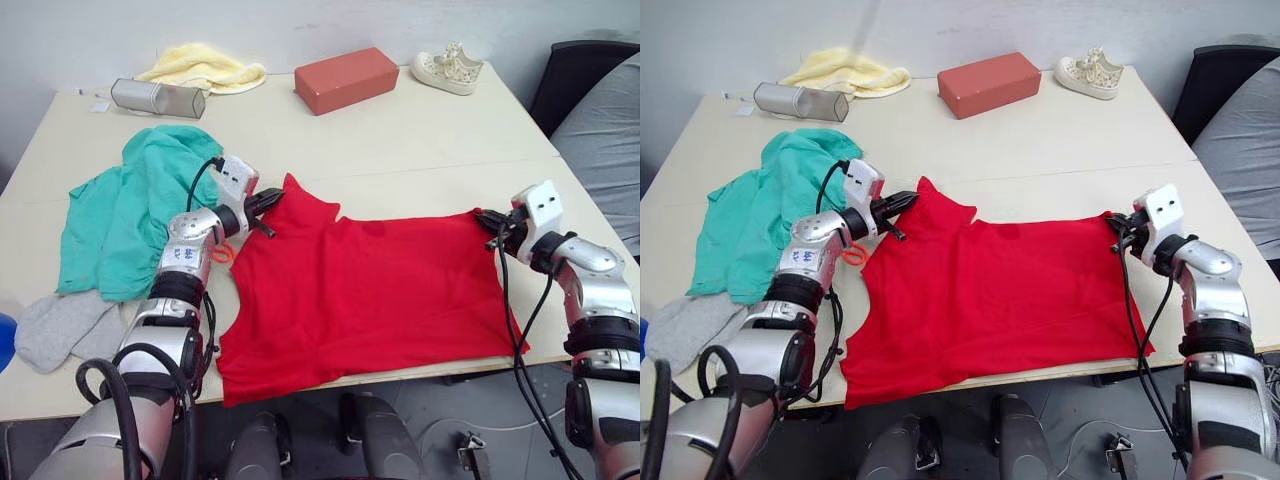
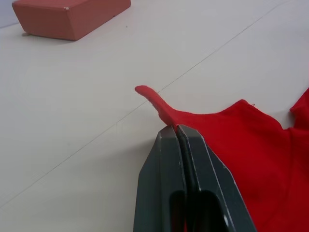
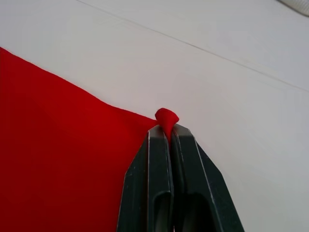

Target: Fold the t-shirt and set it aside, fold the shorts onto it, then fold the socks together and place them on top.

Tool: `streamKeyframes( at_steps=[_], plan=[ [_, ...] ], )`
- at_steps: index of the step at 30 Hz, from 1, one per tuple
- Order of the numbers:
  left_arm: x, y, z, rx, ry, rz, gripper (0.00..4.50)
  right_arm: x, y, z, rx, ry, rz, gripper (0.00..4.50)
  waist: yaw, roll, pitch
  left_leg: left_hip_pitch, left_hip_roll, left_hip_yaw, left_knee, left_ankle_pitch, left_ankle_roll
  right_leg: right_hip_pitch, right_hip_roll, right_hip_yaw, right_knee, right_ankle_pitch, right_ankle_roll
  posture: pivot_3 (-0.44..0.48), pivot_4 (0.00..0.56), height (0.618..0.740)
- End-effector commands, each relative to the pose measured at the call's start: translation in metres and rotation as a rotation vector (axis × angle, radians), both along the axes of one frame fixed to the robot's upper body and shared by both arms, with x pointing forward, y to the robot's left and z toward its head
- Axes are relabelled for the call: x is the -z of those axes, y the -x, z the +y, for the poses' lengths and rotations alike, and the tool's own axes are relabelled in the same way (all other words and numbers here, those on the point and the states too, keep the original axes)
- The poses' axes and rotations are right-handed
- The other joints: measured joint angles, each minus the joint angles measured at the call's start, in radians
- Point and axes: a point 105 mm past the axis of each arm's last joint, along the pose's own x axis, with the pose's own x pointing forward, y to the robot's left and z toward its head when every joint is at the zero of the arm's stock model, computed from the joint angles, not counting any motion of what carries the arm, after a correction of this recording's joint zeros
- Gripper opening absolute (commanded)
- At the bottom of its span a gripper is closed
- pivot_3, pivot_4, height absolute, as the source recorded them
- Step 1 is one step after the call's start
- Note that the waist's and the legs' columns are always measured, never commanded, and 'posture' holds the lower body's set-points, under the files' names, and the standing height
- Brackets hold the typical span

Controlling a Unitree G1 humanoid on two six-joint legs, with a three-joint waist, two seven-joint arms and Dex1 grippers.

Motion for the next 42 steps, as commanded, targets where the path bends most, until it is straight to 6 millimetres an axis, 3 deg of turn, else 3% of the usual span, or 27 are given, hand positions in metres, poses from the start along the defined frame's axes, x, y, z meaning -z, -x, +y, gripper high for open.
streamKeyframes(
  at_steps=[1, 10, 18, 34, 39, 42],
  plan=[
    [-0.017, 0.006, 0.01, -0.005, 0.007, -0.076, 0.0, -0.022, 0.011, -0.004, -0.019, -0.014, -0.111, 0.01, 0.002, 0.0, 0.0, 0.0, 0.0, 0.0, 0.0, 0.0, 0.0, 0.0, 0.0, 0.0, 0.0, 0.0, 0.0, 0.0, 0.15, 0.74],
    [-0.015, 0.021, 0.02, 0.01, 0.002, -0.13, 0.0, 0.001, 0.039, -0.007, -0.076, 0.001, -0.1, 0.01, 0.004, 0.0, 0.0, 0.0, 0.0, -0.001, 0.0, 0.0, 0.001, 0.001, -0.001, 0.002, 0.0, 0.0, 0.0, 0.0, 0.15, 0.74],
    [-0.022, 0.044, 0.025, 0.064, 0.03, -0.203, 0.0, 0.003, 0.05, -0.015, -0.056, -0.006, -0.148, 0.01, 0.003, 0.0, 0.0, 0.001, 0.001, -0.001, 0.0, 0.0, 0.0, 0.001, 0.0, 0.007, 0.0, 0.0, 0.0, 0.0, 0.15, 0.74],
    [0.019, 0.087, 0.034, 0.162, -0.158, -0.175, 0.0, 0.034, 0.07, -0.007, -0.149, 0.092, -0.11, 0.01, 0.004, 0.0, 0.0, 0.001, 0.002, -0.002, -0.001, -0.001, 0.001, 0.001, -0.002, 0.007, -0.001, 0.0, 0.0, 0.0, 0.15, 0.74],
    [0.028, 0.093, 0.038, 0.179, -0.203, -0.148, 0.0, 0.04, 0.074, -0.003, -0.184, 0.111, -0.088, 0.01, 0.002, 0.0, 0.0, 0.002, 0.003, -0.002, -0.001, -0.002, 0.001, 0.001, -0.002, 0.007, -0.001, 0.0, 0.0, 0.0, 0.15, 0.74],
    [0.031, 0.098, 0.04, 0.206, -0.19, -0.103, 0.0, 0.033, 0.078, -0.001, -0.206, 0.028, -0.078, 0.01, 0.004, 0.0, 0.0, 0.001, 0.003, -0.002, -0.001, -0.002, 0.001, 0.001, -0.003, 0.007, -0.001, 0.0, -0.001, 0.0, 0.15, 0.74]
  ],
)
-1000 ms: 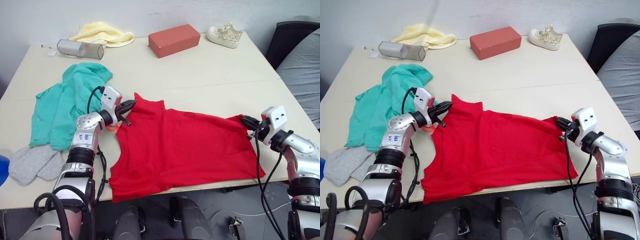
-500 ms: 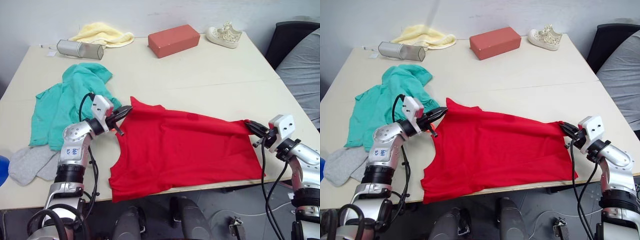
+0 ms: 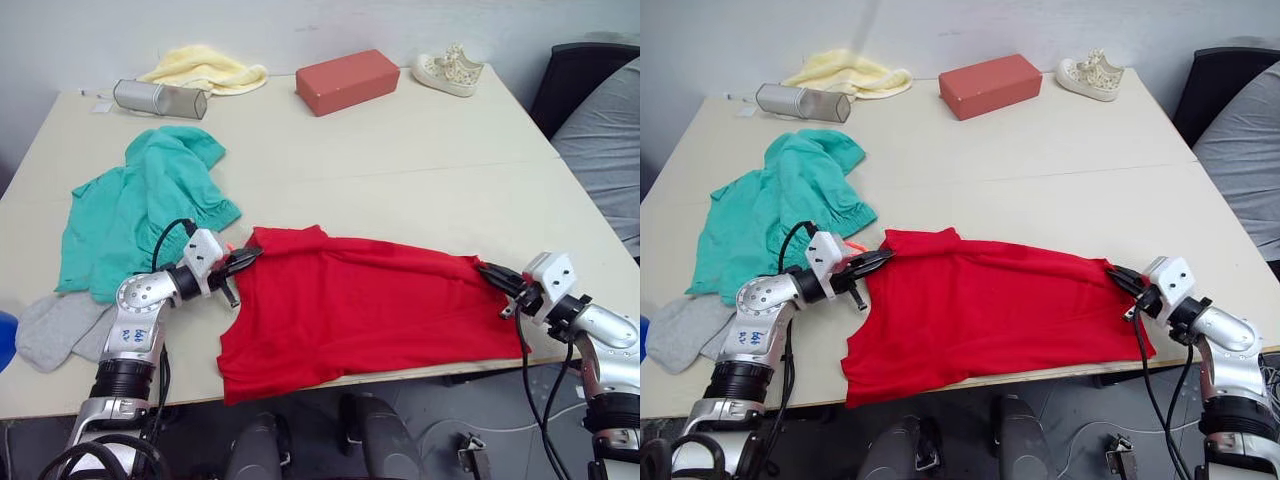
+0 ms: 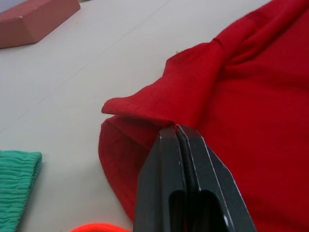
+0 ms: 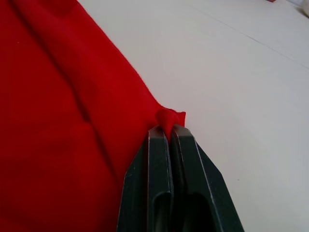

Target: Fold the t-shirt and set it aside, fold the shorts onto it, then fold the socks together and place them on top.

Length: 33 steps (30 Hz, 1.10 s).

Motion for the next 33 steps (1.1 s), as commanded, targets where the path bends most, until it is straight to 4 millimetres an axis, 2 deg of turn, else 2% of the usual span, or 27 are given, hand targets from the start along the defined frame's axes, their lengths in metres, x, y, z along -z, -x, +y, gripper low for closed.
streamKeyframes(
  at_steps=[1, 4, 9, 12, 14, 15, 17, 20, 22, 24, 28, 33],
  plan=[
    [-0.008, 0.006, 0.004, 0.029, -0.002, 0.008, 0.19, -0.019, 0.006, 0.002, -0.044, -0.047, -0.028, 0.2, 0.0, 0.0, 0.0, 0.0, 0.0, 0.0, 0.0, 0.0, 0.0, 0.0, 0.0, 0.0, 0.0, 0.0, 0.0, 0.0, 0.15, 0.74],
    [-0.017, 0.014, 0.004, 0.095, -0.017, 0.041, 0.9, -0.031, 0.015, 0.003, -0.095, -0.018, -0.033, 0.99, -0.001, 0.0, 0.0, 0.0, 0.0, 0.0, 0.0, -0.001, 0.001, 0.0, -0.001, 0.0, 0.0, 0.0, 0.0, 0.0, 0.15, 0.74],
    [-0.038, 0.03, 0.018, 0.176, -0.042, 0.137, 2.54, -0.056, 0.028, -0.003, -0.141, 0.024, -0.039, 2.81, 0.001, 0.0, 0.0, 0.0, 0.001, 0.0, 0.0, -0.003, 0.0, 0.0, -0.001, -0.001, -0.001, 0.0, -0.001, 0.0, 0.15, 0.74],
    [-0.056, 0.029, 0.019, 0.183, -0.016, 0.197, 3.52, -0.071, 0.032, -0.003, -0.162, 0.047, -0.058, 3.93, 0.002, 0.0, 0.0, 0.0, 0.001, -0.001, -0.001, -0.005, -0.003, 0.0, -0.001, -0.002, -0.002, -0.001, -0.001, 0.0, 0.15, 0.74],
    [-0.065, 0.028, 0.018, 0.179, 0.016, 0.246, 4.17, -0.078, 0.035, 0.0, -0.185, 0.043, -0.063, 4.5, 0.004, -0.001, 0.001, -0.001, 0.001, -0.002, -0.001, -0.005, -0.003, 0.0, -0.001, -0.002, -0.002, -0.001, -0.001, 0.0, 0.15, 0.74],
    [-0.066, 0.024, 0.018, 0.154, 0.023, 0.303, 4.48, -0.083, 0.038, 0.007, -0.219, 0.02, -0.05, 4.5, 0.004, -0.001, 0.001, -0.001, 0.001, -0.002, -0.001, -0.005, -0.003, 0.0, -0.001, -0.002, -0.003, -0.001, -0.001, 0.0, 0.15, 0.74],
    [-0.07, 0.014, 0.015, 0.099, 0.068, 0.422, 4.48, -0.086, 0.047, 0.024, -0.3, -0.012, -0.009, 4.5, 0.006, -0.001, 0.001, -0.001, 0.0, -0.002, -0.001, -0.005, -0.003, 0.0, 0.0, -0.002, -0.002, -0.001, -0.001, 0.0, 0.15, 0.74],
    [-0.071, 0.007, 0.012, 0.039, 0.11, 0.569, 4.48, -0.083, 0.054, 0.038, -0.36, -0.007, 0.029, 4.5, 0.012, -0.001, 0.001, -0.001, 0.0, -0.003, -0.001, -0.002, 0.001, 0.001, 0.001, -0.002, -0.003, -0.001, -0.001, 0.0, 0.15, 0.74],
    [-0.062, -0.008, 0.007, -0.026, 0.119, 0.654, 4.48, -0.085, 0.054, 0.055, -0.399, -0.02, 0.024, 4.5, 0.013, -0.002, 0.001, -0.001, 0.0, -0.003, -0.001, -0.002, 0.001, 0.001, 0.002, -0.003, -0.004, -0.001, -0.001, 0.0, 0.15, 0.74],
    [-0.059, -0.023, 0.002, -0.082, 0.126, 0.663, 4.48, -0.086, 0.054, 0.066, -0.421, -0.033, 0.021, 4.5, 0.018, -0.003, 0.002, -0.001, -0.002, -0.003, -0.001, -0.002, 0.001, 0.001, 0.003, -0.002, -0.004, -0.001, -0.001, 0.0, 0.15, 0.74],
    [-0.06, -0.044, -0.01, -0.126, 0.207, 0.708, 4.48, -0.085, 0.053, 0.074, -0.424, -0.057, 0.015, 4.5, 0.025, -0.007, 0.004, -0.002, -0.002, -0.004, 0.0, -0.002, 0.0, 0.001, 0.003, -0.003, -0.004, -0.001, -0.001, 0.0, 0.15, 0.74],
    [-0.049, -0.051, -0.017, -0.127, 0.165, 0.769, 4.48, -0.082, 0.054, 0.078, -0.425, -0.068, 0.018, 4.5, 0.028, -0.008, 0.004, -0.004, -0.003, -0.005, 0.0, -0.003, -0.001, 0.0, 0.003, -0.006, -0.005, -0.001, -0.001, 0.0, 0.15, 0.74]
  ],
)
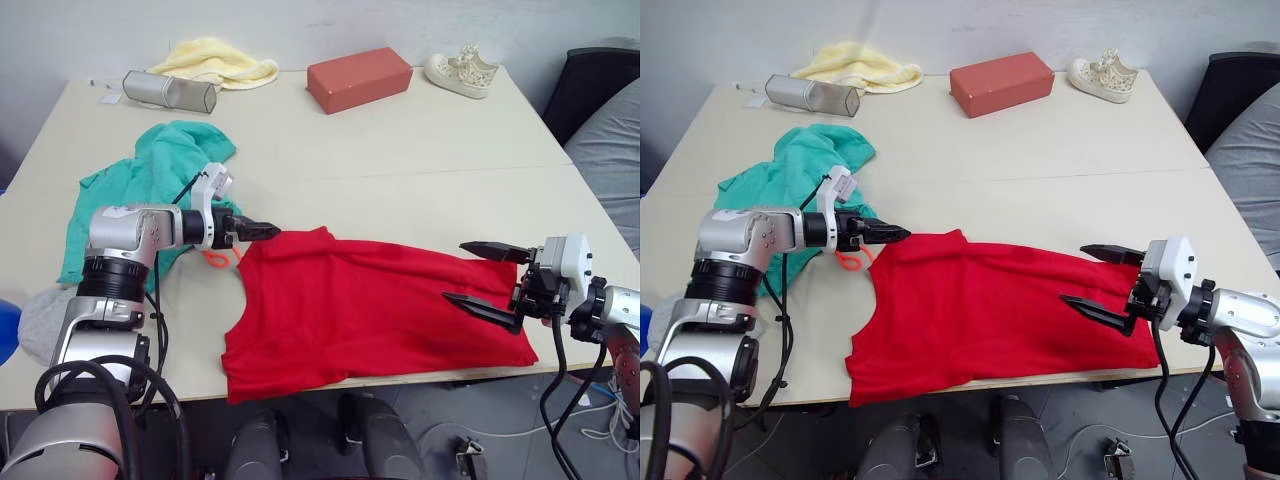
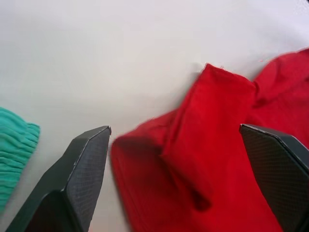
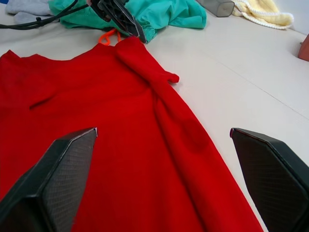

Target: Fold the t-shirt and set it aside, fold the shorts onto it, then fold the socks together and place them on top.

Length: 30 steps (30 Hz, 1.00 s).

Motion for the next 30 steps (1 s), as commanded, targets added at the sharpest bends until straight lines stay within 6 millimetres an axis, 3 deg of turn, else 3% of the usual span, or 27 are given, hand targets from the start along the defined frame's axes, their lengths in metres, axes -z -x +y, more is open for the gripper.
streamKeyframes(
  at_steps=[1, 11, 20, 23, 30],
  plan=[
    [-0.003, -0.004, -0.003, 0.024, -0.022, -0.012, 4.48, -0.007, 0.003, 0.005, -0.014, -0.009, -0.032, 4.5, -0.001, 0.0, 0.0, 0.0, 0.0, 0.0, 0.0, 0.0, 0.0, 0.0, 0.0, -0.001, -0.001, 0.0, 0.0, 0.0, 0.15, 0.74],
    [-0.014, -0.005, -0.014, 0.133, -0.003, -0.135, 4.48, 0.0, 0.008, -0.001, 0.022, -0.016, -0.025, 4.5, 0.0, 0.0, 0.0, -0.001, 0.0, -0.002, 0.002, -0.001, 0.0, 0.0, 0.0, -0.002, 0.0, -0.001, 0.0, 0.0, 0.15, 0.74],
    [-0.003, -0.004, -0.011, 0.155, -0.073, -0.109, 4.48, 0.0, 0.01, -0.002, 0.028, -0.016, -0.02, 4.5, 0.0, 0.0, 0.0, -0.001, 0.0, -0.002, 0.002, 0.0, 0.0, 0.0, 0.0, -0.002, 0.0, -0.001, 0.0, 0.0, 0.15, 0.74],
    [-0.003, -0.001, -0.016, 0.19, -0.059, -0.104, 3.94, 0.0, 0.009, -0.001, 0.029, -0.015, -0.022, 4.5, 0.0, 0.0, 0.0, -0.001, 0.0, -0.003, 0.002, 0.0, 0.0, 0.0, 0.0, -0.002, 0.0, -0.001, 0.0, 0.0, 0.15, 0.74],
    [-0.005, 0.003, -0.01, 0.239, -0.107, -0.15, 1.7, -0.002, 0.008, 0.002, 0.037, -0.014, -0.025, 4.5, 0.0, 0.0, 0.0, -0.002, 0.0, -0.003, 0.002, 0.0, 0.0, 0.0, 0.0, -0.003, 0.0, -0.001, 0.0, 0.0, 0.15, 0.74]
  ],
)
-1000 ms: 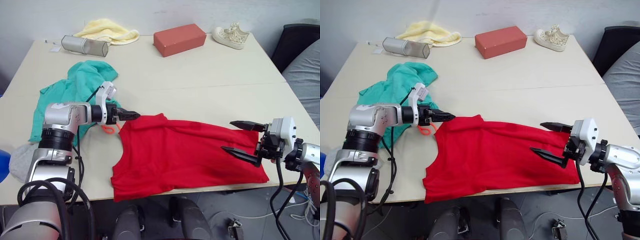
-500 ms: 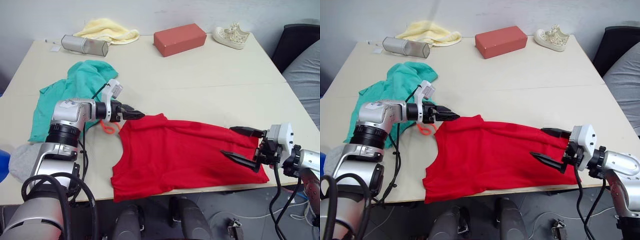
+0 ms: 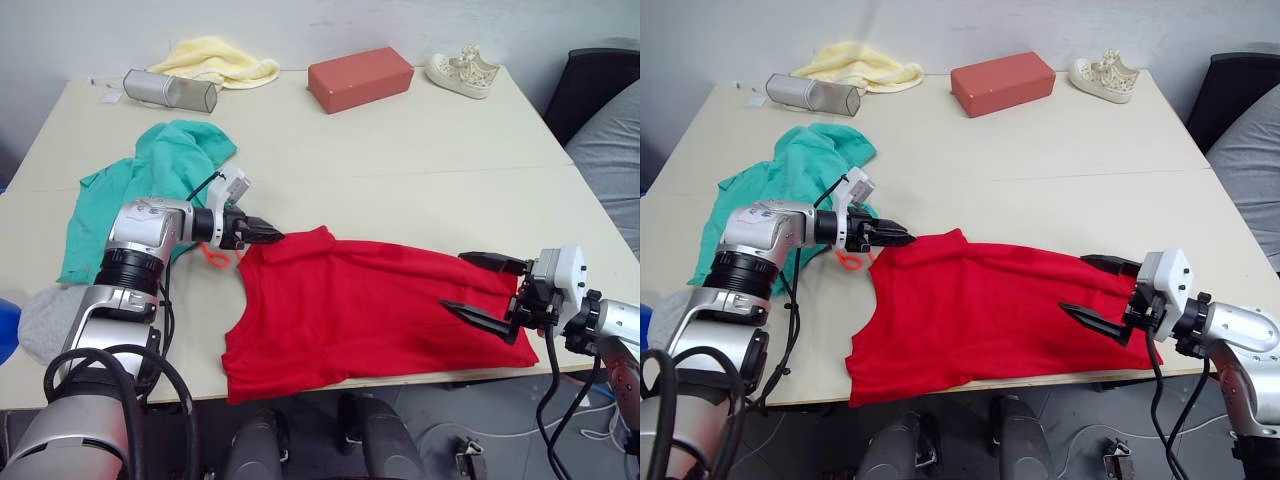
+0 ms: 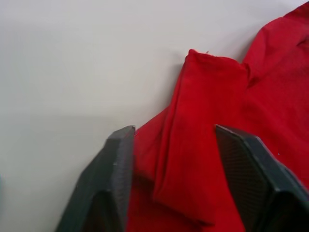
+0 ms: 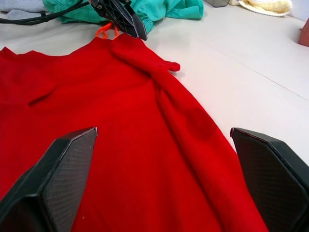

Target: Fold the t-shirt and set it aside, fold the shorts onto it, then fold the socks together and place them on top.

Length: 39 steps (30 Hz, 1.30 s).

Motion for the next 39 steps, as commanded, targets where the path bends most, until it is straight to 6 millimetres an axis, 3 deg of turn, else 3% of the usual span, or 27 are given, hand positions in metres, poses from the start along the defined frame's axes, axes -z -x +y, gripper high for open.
streamKeyframes(
  at_steps=[1, 5, 17, 22, 25, 28, 39],
  plan=[
    [-0.006, 0.004, 0.006, 0.038, -0.048, -0.047, 1.35, -0.012, 0.002, 0.002, -0.003, 0.001, -0.051, 4.5, -0.001, 0.0, 0.0, 0.0, 0.0, 0.0, 0.0, 0.0, 0.0, 0.0, 0.0, 0.0, 0.0, 0.0, 0.0, 0.0, 0.15, 0.74],
    [-0.004, 0.005, 0.004, 0.061, -0.064, -0.06, 0.04, -0.013, 0.001, 0.002, 0.001, 0.001, -0.051, 4.5, 0.001, 0.0, 0.0, 0.0, 0.0, 0.0, 0.0, 0.0, 0.0, 0.0, 0.0, 0.0, 0.0, 0.0, 0.0, 0.0, 0.15, 0.74],
    [-0.018, 0.033, -0.005, 0.31, 0.008, -0.252, 0.04, -0.012, 0.003, 0.0, 0.004, 0.005, -0.047, 4.5, 0.0, 0.0, 0.0, 0.0, 0.0, 0.0, 0.001, 0.0, 0.0, 0.0, 0.0, 0.0, 0.001, 0.0, 0.0, 0.0, 0.15, 0.74],
    [-0.026, 0.015, -0.002, 0.187, -0.001, -0.407, 0.04, -0.009, 0.004, 0.0, 0.006, 0.004, -0.041, 4.5, 0.001, 0.0, 0.0, 0.0, 0.0, -0.002, 0.002, 0.001, 0.001, 0.001, -0.001, 0.0, 0.002, 0.0, 0.0, 0.0, 0.15, 0.74],
    [-0.021, 0.01, -0.006, 0.189, -0.044, -0.437, 0.61, -0.008, 0.003, 0.0, 0.005, 0.002, -0.039, 4.5, 0.002, 0.0, 0.0, 0.0, 0.0, -0.003, 0.002, 0.002, 0.003, 0.001, -0.002, 0.0, 0.003, 0.0, 0.0, 0.0, 0.15, 0.74],
    [-0.011, 0.006, -0.011, 0.193, -0.075, -0.417, 1.54, -0.009, 0.002, 0.0, 0.002, 0.002, -0.043, 4.5, 0.002, 0.0, 0.0, 0.0, 0.0, -0.003, 0.002, 0.002, 0.004, 0.001, -0.002, -0.001, 0.004, 0.0, 0.0, 0.0, 0.15, 0.74],
    [0.01, -0.006, -0.017, 0.198, -0.156, -0.384, 1.54, -0.008, 0.001, -0.001, 0.011, 0.001, -0.052, 4.5, 0.001, 0.0, 0.0, 0.0, -0.001, -0.004, 0.001, 0.002, 0.003, 0.001, -0.001, -0.002, 0.003, 0.0, 0.0, 0.0, 0.15, 0.74]
  ],
)
